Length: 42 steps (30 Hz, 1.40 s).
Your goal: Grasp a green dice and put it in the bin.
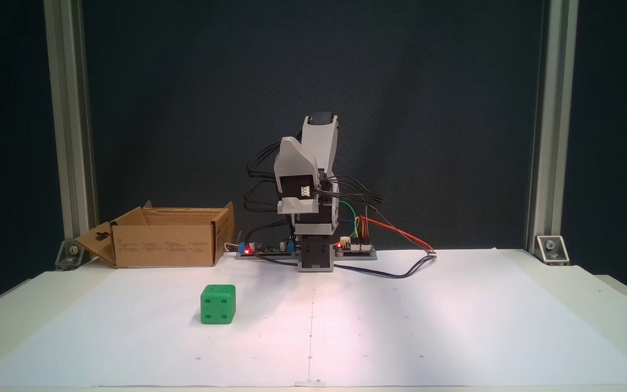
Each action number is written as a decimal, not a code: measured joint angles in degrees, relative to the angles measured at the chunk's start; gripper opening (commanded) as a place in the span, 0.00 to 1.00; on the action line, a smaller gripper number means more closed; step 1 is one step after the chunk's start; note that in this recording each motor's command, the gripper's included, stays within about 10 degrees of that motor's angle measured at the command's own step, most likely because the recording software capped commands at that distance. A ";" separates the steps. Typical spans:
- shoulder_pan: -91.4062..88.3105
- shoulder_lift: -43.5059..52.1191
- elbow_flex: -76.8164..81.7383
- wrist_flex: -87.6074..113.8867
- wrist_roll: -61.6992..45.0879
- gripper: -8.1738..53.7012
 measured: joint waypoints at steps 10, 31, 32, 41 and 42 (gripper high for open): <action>-0.09 0.00 0.00 0.09 0.00 0.84; -0.35 0.00 -6.15 24.35 -0.70 0.82; -0.62 0.00 -8.79 28.30 -0.70 0.82; -0.18 0.00 -28.56 63.37 -0.70 0.82; -0.18 0.00 -31.55 67.15 -0.70 0.82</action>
